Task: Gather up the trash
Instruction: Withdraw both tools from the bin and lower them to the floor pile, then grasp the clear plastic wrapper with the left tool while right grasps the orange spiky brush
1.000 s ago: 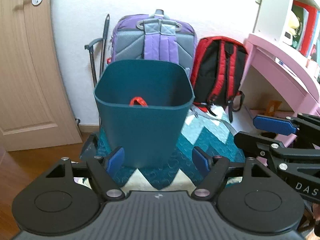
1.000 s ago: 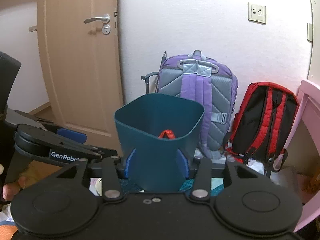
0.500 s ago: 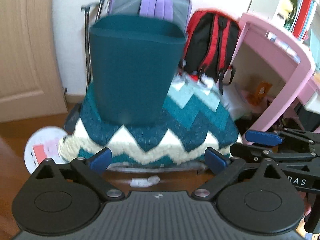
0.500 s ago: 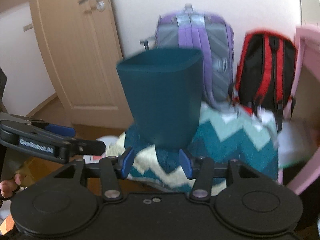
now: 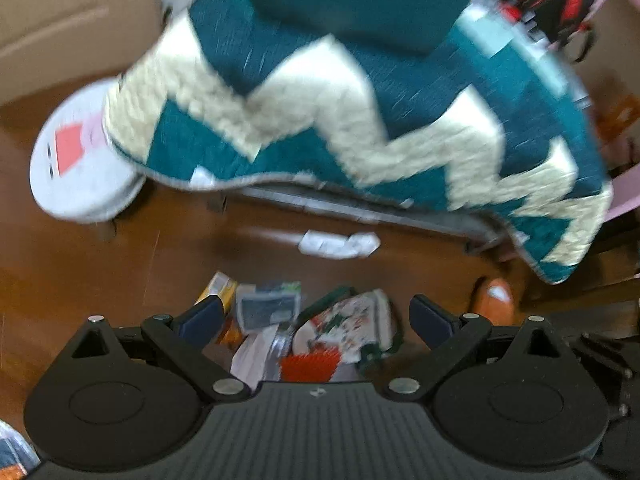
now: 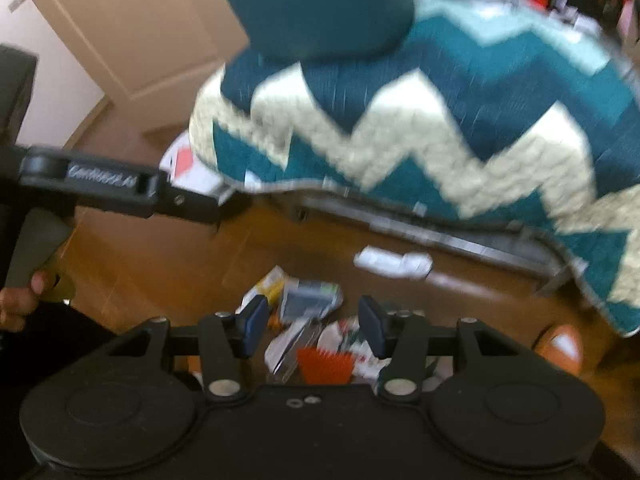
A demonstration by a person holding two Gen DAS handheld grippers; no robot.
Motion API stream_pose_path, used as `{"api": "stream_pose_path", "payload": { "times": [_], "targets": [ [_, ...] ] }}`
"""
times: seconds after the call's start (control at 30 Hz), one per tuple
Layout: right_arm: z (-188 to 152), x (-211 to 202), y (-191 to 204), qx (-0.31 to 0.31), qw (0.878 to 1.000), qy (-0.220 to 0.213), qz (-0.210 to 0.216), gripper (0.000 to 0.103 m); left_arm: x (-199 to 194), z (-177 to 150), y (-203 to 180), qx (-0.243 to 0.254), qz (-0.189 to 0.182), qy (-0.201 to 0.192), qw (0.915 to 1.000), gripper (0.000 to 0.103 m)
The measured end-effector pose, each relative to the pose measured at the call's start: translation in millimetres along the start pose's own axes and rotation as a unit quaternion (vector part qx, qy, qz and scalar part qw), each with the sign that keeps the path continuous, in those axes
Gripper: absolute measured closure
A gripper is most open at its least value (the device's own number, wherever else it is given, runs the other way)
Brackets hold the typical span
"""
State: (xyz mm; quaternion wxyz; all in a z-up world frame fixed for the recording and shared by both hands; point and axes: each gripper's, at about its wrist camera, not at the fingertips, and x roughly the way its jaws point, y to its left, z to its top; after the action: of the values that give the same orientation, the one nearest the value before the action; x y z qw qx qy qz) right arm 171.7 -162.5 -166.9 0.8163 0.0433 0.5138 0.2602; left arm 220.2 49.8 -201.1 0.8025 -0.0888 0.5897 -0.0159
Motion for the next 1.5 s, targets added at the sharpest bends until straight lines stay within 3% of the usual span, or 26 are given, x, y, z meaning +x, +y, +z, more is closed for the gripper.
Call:
{"api": "stream_pose_path", "payload": {
  "times": [0.1,0.2,0.4,0.53,0.73,0.83,0.93,1.0,1.07,1.17,1.23,1.3,1.5],
  "targets": [
    [-8.5,36.4,-2.2,-0.009,0.999,0.035,0.007,0.053,40.0,4.8,7.8,0.002,0.008,0.036,0.9993,0.003],
    [-16.1,72.6,0.0,-0.046,0.996,0.070,0.012,0.053,73.5,12.1,4.9,0.055,0.023,0.063,0.9962,0.003],
    [-28.1,139.9,-1.5,-0.111,0.983,0.143,0.027,0.053,129.3,29.6,3.4,0.129,0.014,0.096,0.9869,0.003],
    [-38.4,181.9,-8.5,-0.127,0.974,0.187,0.035,0.053,172.8,34.2,12.9,0.151,0.013,0.120,0.9810,0.003],
    [-53.8,231.8,-17.6,-0.138,0.963,0.227,0.045,0.053,234.1,26.4,26.2,0.214,0.013,0.154,0.9646,0.003],
    [-61.4,252.3,-18.3,-0.161,0.957,0.237,0.048,0.053,256.8,16.6,25.2,0.277,0.019,0.152,0.9486,0.003],
    [-70.0,268.9,-17.8,-0.199,0.949,0.239,0.053,0.053,275.5,-0.2,19.7,0.353,0.015,0.150,0.9232,0.003],
    [-73.8,277.8,-18.5,-0.220,0.945,0.237,0.054,0.053,284.9,-16.1,14.1,0.410,0.013,0.148,0.8997,0.003],
    [-77.1,286.4,-21.5,-0.229,0.943,0.236,0.059,0.053,293.8,-29.0,10.8,0.446,0.008,0.149,0.8826,0.003],
    [-80.1,297.8,-24.3,-0.238,0.940,0.237,0.061,0.053,306.9,-40.8,9.7,0.474,0.009,0.147,0.8679,0.003],
    [-82.2,305.5,-25.5,-0.243,0.938,0.238,0.062,0.053,316.6,-44.5,10.0,0.475,0.008,0.156,0.8661,0.003],
    [-85.1,312.9,-24.5,-0.251,0.935,0.241,0.064,0.053,325.7,-46.0,12.0,0.466,0.007,0.163,0.8697,0.003],
    [-92.8,325.2,-12.7,-0.283,0.922,0.251,0.082,0.054,343.6,-32.2,24.5,0.372,-0.004,0.182,0.9102,0.004]
  ]
}}
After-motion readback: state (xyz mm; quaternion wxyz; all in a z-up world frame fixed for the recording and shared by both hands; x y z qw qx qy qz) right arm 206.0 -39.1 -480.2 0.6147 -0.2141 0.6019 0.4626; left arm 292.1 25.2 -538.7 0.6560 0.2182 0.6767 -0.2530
